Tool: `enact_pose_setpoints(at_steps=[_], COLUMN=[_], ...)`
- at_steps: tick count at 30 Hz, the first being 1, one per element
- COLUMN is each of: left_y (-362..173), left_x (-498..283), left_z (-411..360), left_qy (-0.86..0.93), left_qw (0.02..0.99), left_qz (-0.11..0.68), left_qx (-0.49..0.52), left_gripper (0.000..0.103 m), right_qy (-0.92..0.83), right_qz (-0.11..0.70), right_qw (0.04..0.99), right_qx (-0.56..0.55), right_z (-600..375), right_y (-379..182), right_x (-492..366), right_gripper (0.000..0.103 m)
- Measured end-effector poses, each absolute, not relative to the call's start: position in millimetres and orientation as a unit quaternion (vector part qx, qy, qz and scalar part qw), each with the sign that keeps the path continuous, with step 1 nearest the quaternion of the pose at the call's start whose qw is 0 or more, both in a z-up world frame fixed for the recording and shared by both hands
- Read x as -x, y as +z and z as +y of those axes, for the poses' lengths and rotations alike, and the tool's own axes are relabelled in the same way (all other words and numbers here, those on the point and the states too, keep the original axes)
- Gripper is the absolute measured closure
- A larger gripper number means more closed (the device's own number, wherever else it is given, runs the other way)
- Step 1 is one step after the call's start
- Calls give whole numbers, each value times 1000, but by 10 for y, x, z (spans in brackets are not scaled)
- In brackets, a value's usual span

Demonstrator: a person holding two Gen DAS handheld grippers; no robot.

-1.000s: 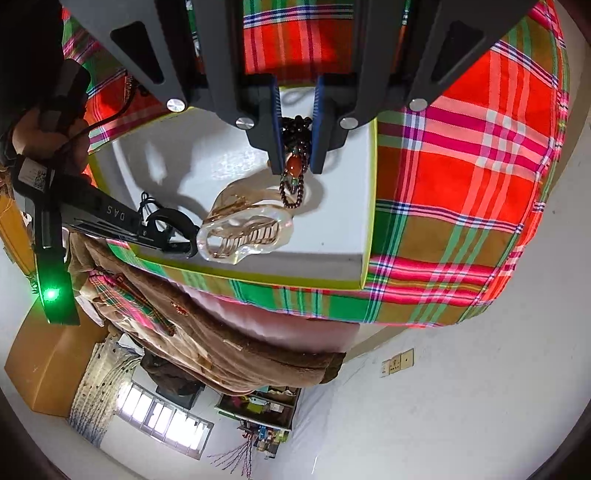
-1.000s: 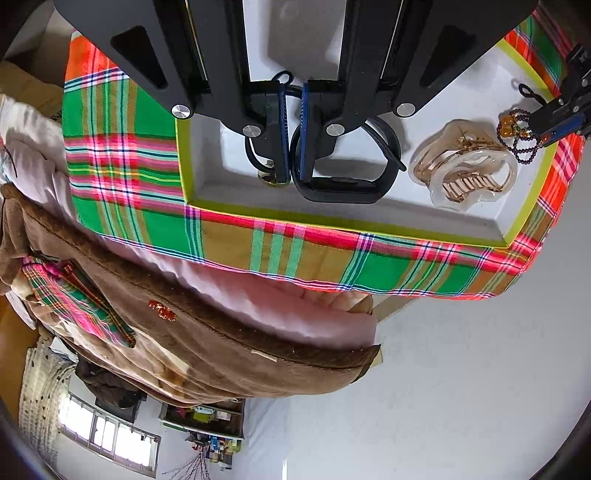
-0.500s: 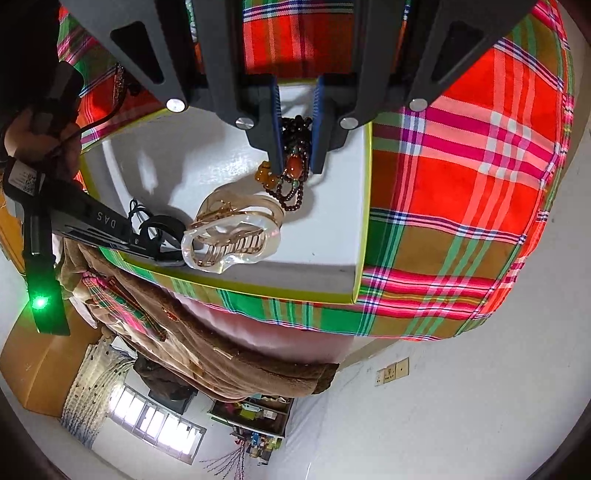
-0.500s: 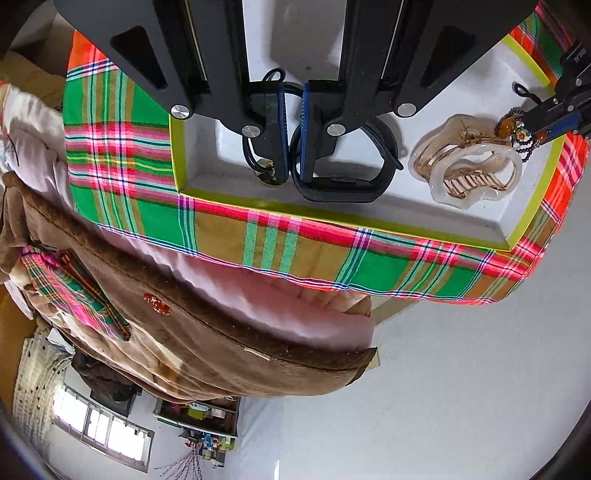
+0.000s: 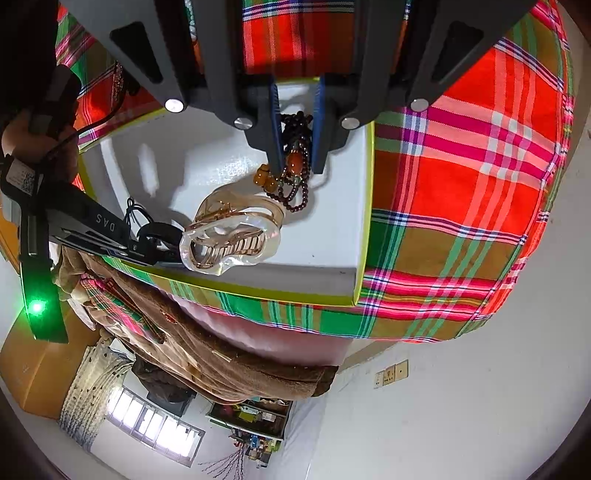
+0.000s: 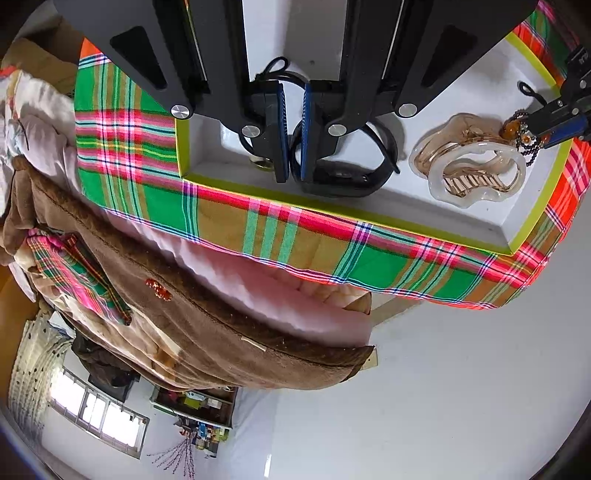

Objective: Organize jewelry
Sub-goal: 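Lower both items into the box and open both grippers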

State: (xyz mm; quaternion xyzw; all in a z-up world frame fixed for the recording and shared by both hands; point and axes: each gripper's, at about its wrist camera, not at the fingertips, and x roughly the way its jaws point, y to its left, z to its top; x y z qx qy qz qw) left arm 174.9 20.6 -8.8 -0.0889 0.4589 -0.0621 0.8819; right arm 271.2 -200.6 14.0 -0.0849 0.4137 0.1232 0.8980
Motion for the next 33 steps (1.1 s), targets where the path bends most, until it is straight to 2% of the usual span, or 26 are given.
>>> enact_pose_setpoints(at_steps=[10,15,18,22,26,29,33], left_y=[-88,-90,-77,-34,20,89,200], left_x=[-1760,-1756,-1742,-1704,-1642,-1570,-1459], left_z=[172,172,179,188,207,205,204], left_qy=[-61,-60,-60,-58,-63,-70,-73], left_qw=[881,881,882,886,887,891,897], left_qz=[461,462,460,453,448,439,427], left_qx=[86,87,86,84,89,88,88], left_gripper=[84,83,78,64,60,57,54], right_qy=[125,124,126,126,126,127,128], right_qz=[412,410,408,402,393,385,375], right_qw=[899,900,901,904,908,912,917], right_qx=[83,81,77,71,65,57,47], right_z=[-2005,-2009,-2017,-2029,-2055,-2094,-2164], right_y=[150,157,169,207,280,352,445], right_x=[-2709,-2701,-2693,-2659,-2588,-2515,-2377], right_gripper=[94,90,89,86,84,73,73])
